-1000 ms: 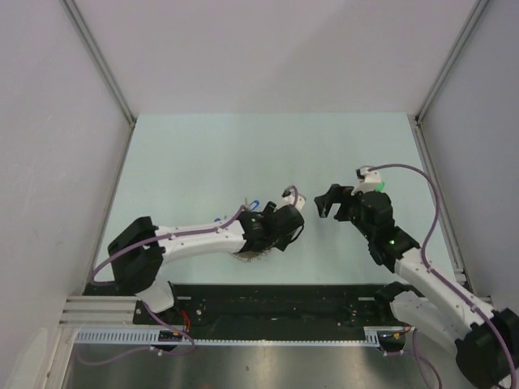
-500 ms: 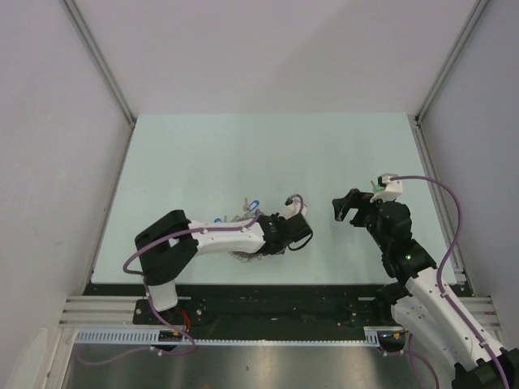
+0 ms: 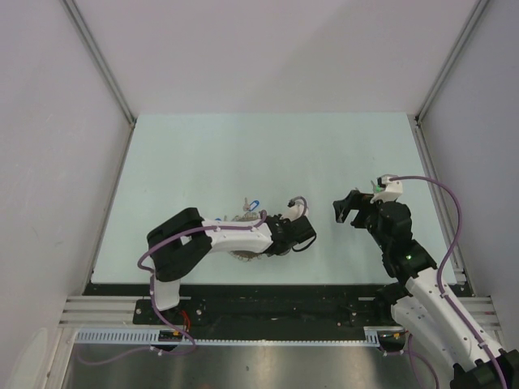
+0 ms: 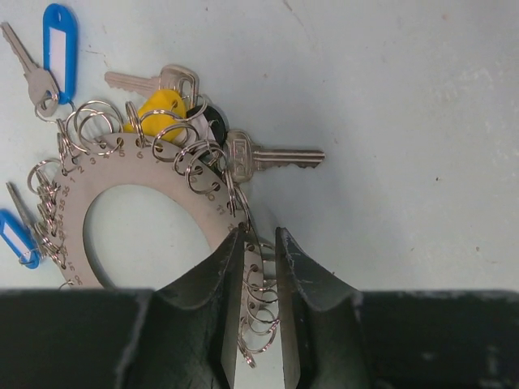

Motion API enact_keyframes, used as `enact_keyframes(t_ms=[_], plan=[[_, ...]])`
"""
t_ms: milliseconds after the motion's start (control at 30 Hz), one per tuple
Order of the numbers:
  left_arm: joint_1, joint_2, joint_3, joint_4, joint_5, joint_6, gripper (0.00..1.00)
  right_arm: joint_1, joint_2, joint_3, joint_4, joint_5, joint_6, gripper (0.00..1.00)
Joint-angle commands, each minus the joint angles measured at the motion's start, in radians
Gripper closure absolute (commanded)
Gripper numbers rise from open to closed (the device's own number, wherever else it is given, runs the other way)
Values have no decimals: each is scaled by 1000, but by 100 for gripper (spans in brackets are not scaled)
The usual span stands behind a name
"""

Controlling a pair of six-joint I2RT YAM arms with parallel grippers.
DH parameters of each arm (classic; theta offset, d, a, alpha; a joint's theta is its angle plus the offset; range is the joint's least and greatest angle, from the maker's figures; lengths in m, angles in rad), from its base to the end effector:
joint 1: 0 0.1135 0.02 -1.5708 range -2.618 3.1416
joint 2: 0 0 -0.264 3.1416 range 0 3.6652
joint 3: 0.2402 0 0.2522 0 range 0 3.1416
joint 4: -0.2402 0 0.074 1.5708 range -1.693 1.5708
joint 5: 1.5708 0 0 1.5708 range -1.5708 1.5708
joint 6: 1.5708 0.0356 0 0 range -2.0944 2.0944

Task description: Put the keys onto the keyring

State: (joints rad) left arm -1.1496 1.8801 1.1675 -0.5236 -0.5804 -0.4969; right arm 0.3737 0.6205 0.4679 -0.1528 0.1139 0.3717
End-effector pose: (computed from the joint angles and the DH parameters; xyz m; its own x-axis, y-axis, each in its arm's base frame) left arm 0.1646 -0.3197 0.1522 -0.6682 0.5164 -0.5356 0.4221 0.8559 0.2988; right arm 0.1511 0.0549 0.2562 -0.3559 0.2481 -0.9010 -0.1422 0.9385 0.3146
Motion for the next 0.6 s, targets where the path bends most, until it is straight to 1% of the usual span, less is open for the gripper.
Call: enact_keyframes(t_ms=[0,333,400,567], plan=[[-4,13,40,7,-56,-17,73,-7,-13,0,9,-16,-11,0],[8,28,49,5,-68,-6,75,-10,2,-5,21,-39,-13,0],[8,31,54,2,-70,-6,79,-12,7,-6,22,-43,-11,0],[10,42,54,-4,-70,-8,81,-12,10,-8,30,-54,-11,0]])
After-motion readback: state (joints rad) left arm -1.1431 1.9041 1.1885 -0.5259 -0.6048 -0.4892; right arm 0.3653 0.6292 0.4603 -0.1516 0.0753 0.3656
